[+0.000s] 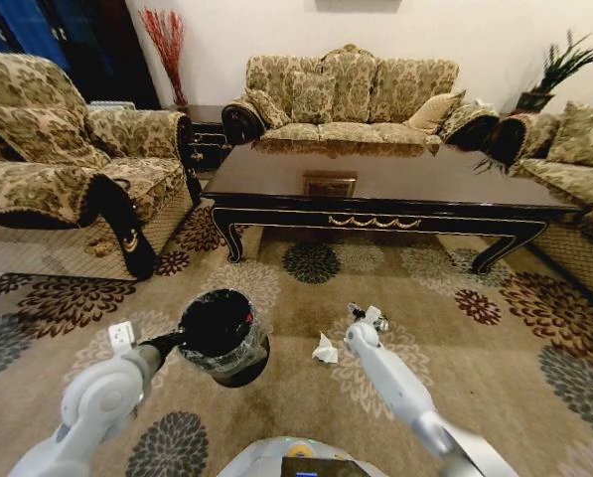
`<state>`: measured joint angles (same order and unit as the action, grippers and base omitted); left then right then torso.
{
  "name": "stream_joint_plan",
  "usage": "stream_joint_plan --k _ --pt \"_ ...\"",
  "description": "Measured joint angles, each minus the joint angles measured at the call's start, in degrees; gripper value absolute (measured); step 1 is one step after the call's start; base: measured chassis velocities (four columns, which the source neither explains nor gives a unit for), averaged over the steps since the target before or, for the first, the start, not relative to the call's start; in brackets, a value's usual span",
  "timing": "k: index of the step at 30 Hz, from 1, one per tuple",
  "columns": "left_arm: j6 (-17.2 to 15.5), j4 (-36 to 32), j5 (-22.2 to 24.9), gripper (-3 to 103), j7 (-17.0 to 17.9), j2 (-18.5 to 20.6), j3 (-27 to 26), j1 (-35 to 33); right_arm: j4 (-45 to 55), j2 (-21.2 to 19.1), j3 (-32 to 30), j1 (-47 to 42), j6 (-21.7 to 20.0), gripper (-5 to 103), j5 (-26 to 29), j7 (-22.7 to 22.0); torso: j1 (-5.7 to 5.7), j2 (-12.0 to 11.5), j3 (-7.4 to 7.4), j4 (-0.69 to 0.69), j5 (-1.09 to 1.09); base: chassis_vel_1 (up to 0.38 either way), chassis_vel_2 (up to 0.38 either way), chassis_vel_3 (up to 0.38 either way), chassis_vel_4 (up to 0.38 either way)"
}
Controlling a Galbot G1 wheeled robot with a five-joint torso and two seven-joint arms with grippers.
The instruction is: Move to the front of the table and pick up the trash from the floor, then place it into the trash bin.
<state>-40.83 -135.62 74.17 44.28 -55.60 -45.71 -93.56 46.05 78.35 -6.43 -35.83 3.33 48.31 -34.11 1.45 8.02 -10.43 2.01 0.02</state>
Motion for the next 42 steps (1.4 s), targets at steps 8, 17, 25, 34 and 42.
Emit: stream_joint_plan --k 8,17,25,34,42 --pt "-0.03 -0.67 -0.29 3 0.00 -0.46 -0.57 -0.93 -9.32 -0.68 -3.08 2.33 3.59 100 -0.38 8.64 0.00 0.00 0.00 -0.03 -0.03 0.000 0.000 0.000 0.000" --pt "-0.04 -1.13 -0.13 3 0.00 -0.27 -1.12 -1.44 -11.50 -0.68 -3.71 1.85 7.69 100 -1.46 15.89 0.00 0.00 0.00 -0.01 -0.02 0.000 0.000 0.000 0.000" --pt "-0.04 -1.79 -0.10 3 -0.01 -0.37 -1.51 -2.17 -13.22 0.46 -5.21 1.65 7.19 100 -3.32 16.01 0.00 0.00 0.01 -0.01 -0.02 0.000 0.000 0.000 0.000" --pt "-0.03 -1.87 -0.10 3 -0.02 -0.37 -1.33 -2.02 -15.42 1.27 -7.68 1.97 7.03 100 -6.21 14.45 0.00 0.00 0.01 -0.01 -0.01 -0.072 0.069 0.070 -0.077" --pt "0.04 -1.41 -0.12 3 -0.04 -0.29 -0.53 -1.02 -15.26 1.50 -8.84 1.65 7.51 100 -8.14 13.02 0.03 0.00 -0.01 -0.02 -0.01 -0.102 0.098 0.092 -0.094"
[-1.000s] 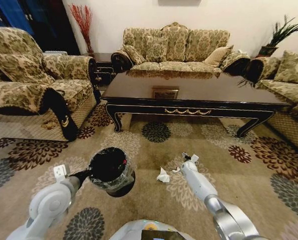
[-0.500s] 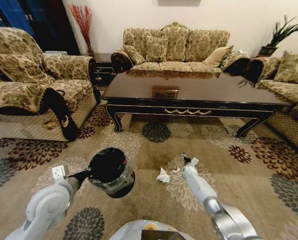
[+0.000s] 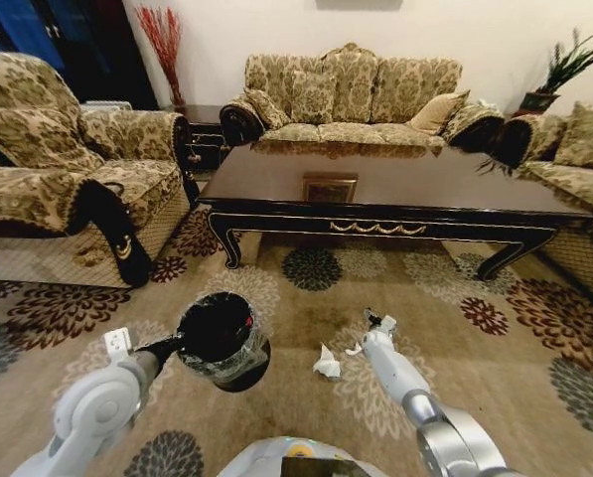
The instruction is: Move to the front of the table and pick up the trash from the floor, then place it into the trash bin.
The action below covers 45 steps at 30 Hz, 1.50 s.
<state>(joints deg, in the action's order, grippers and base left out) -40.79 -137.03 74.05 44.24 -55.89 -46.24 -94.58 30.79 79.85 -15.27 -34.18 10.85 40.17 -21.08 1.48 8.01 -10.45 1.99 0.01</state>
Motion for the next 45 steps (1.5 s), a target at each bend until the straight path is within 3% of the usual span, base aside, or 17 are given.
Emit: stream_joint_plan --k 12,14,17,19,26,28,32,34,36,45 --pt "0.11 0.37 0.09 3 0.00 0.15 0.71 0.79 -0.33 0.62 -1.92 -1.50 -3.68 103 -1.45 -1.83 -0.04 0.00 0.02 0.01 -0.01 0.000 0.000 0.000 0.000" --pt "0.11 0.29 0.10 3 0.00 0.06 0.76 0.74 -0.84 0.76 -2.38 -1.34 -3.94 99 -1.67 -1.86 -0.04 0.00 0.02 0.01 -0.01 0.000 0.000 0.000 0.000" --pt "0.13 0.15 0.12 3 0.00 -0.03 0.77 0.73 -1.00 0.79 -2.58 -1.31 -4.51 84 -1.77 -2.51 -0.04 0.00 0.02 0.00 -0.01 0.000 0.000 0.000 0.000" --pt "0.14 0.12 0.13 3 0.01 -0.11 0.77 0.76 -0.95 0.76 -2.58 -1.43 -4.68 84 -1.85 -2.83 -0.04 0.00 0.02 0.00 0.00 0.000 0.000 0.000 0.000" --pt "0.17 -0.14 0.18 3 0.04 -0.26 0.90 0.92 0.91 -0.01 -2.49 -3.35 -5.04 50 -1.95 -3.33 -0.03 0.01 0.02 0.00 -0.02 0.000 0.000 0.000 0.000" --pt "0.17 -0.17 0.19 3 0.04 -0.26 0.92 0.92 1.23 -0.14 -2.47 -3.64 -5.04 50 -1.93 -3.33 -0.03 0.01 0.02 0.00 -0.01 0.000 0.000 0.000 0.000" --pt "0.18 -0.42 0.20 3 0.13 -0.58 1.21 0.88 3.46 -0.89 -2.20 -5.58 -4.93 28 -1.93 -3.09 -0.04 0.02 0.03 0.04 0.01 0.000 0.000 0.000 0.000" --pt "0.18 -0.45 0.20 3 0.15 -0.67 1.29 0.87 3.98 -1.02 -2.07 -6.02 -4.91 28 -1.93 -3.02 -0.04 0.02 0.03 0.03 0.00 0.000 0.000 0.000 0.000" --pt "0.18 -0.51 0.16 3 0.22 -0.92 1.48 0.88 5.97 -1.47 -1.46 -7.50 -4.82 21 -1.84 -2.97 -0.04 0.02 0.03 0.02 -0.01 0.000 0.000 0.000 0.000" --pt "0.25 -0.61 0.07 3 0.28 -1.16 1.57 0.98 18.31 -4.76 2.45 -12.20 -4.14 18 -0.39 -2.94 -0.03 0.02 0.01 0.00 0.00 0.000 0.000 0.000 0.000"
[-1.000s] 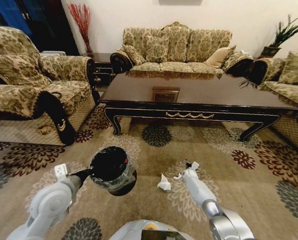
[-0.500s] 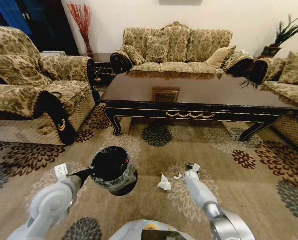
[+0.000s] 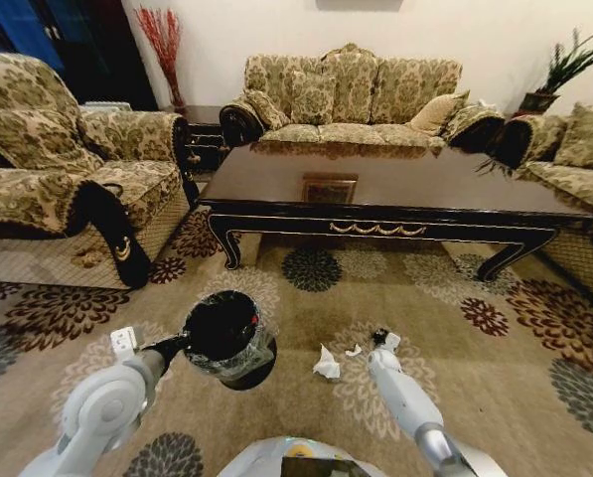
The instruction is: Move to the front of the table and pick up the trash from the floor, then place it into the trash bin.
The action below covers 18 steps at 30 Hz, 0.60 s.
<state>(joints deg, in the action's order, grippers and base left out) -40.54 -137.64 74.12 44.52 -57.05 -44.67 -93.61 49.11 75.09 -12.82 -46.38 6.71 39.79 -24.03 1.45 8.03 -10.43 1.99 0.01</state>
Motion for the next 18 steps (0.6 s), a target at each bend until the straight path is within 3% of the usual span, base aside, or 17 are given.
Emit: stream_joint_plan --k 14,16,18 --pt "0.10 0.44 0.17 3 0.02 0.59 0.27 0.64 16.85 -6.14 2.36 -6.24 0.48 18 2.42 -0.19 0.00 0.00 0.00 0.01 -0.04 0.000 0.000 0.000 0.000" --pt "0.10 0.57 0.20 3 0.03 0.63 0.51 0.79 21.81 -8.52 3.00 -7.50 1.74 18 2.25 0.78 0.00 0.00 0.00 0.01 -0.03 0.000 0.000 0.000 0.000" --pt "0.10 0.72 0.30 3 0.03 0.67 0.84 1.10 30.52 -13.47 4.46 -8.77 4.54 18 2.06 3.96 0.00 0.00 0.01 0.00 0.02 0.000 0.000 0.000 0.000"
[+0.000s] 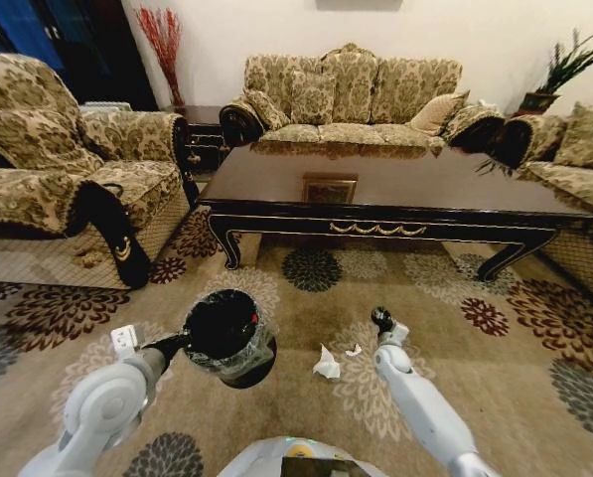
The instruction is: Move to the front of the table and pick up the trash from the floor, then place it into the trash bin.
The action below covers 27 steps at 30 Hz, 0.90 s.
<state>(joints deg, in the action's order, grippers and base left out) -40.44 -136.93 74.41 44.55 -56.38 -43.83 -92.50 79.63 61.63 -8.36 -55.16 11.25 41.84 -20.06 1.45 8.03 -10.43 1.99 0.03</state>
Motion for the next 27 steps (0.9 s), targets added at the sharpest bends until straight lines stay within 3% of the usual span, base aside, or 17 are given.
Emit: stream_joint_plan --k 1,4,6,11,12,20,27 --pt "0.00 0.00 0.00 3 0.00 0.00 0.00 0.00 0.00 0.00 0.00 0.00 0.00 18 0.00 0.00 0.00 0.00 0.00 0.00 0.00 0.000 0.000 0.000 0.000" --pt "0.00 0.11 0.16 3 -0.01 0.09 0.32 0.44 12.88 -5.38 3.13 0.18 3.20 18 1.01 4.07 0.00 0.00 0.01 -0.01 -0.02 0.000 0.000 0.000 0.000" --pt "0.00 0.17 0.18 3 -0.01 0.12 0.40 0.52 15.79 -6.20 4.18 0.72 3.96 18 1.58 4.88 0.00 0.00 0.01 0.00 -0.02 0.000 0.000 0.000 0.000" --pt "0.00 0.59 0.38 3 -0.01 0.30 0.63 1.23 27.83 -9.11 12.92 4.85 9.17 18 7.02 12.14 0.00 0.00 0.00 0.04 -0.02 0.000 0.000 0.000 0.000" --pt "0.00 0.59 0.38 3 -0.01 0.30 0.63 1.23 27.83 -9.11 12.92 4.85 9.17 18 7.02 12.14 0.00 0.00 0.00 0.04 -0.02 0.000 0.000 0.000 0.000" --pt "0.00 1.65 0.44 3 -0.04 0.38 0.86 2.23 30.23 -9.13 27.82 5.51 15.62 18 5.82 25.31 0.00 -0.02 0.00 0.01 -0.02 0.000 0.000 0.000 0.000" --pt "0.00 1.84 0.44 3 -0.06 0.34 0.86 2.39 29.36 -8.31 32.81 5.66 16.92 18 4.63 30.34 0.00 -0.02 0.00 0.01 -0.02 0.000 0.000 0.000 0.000"
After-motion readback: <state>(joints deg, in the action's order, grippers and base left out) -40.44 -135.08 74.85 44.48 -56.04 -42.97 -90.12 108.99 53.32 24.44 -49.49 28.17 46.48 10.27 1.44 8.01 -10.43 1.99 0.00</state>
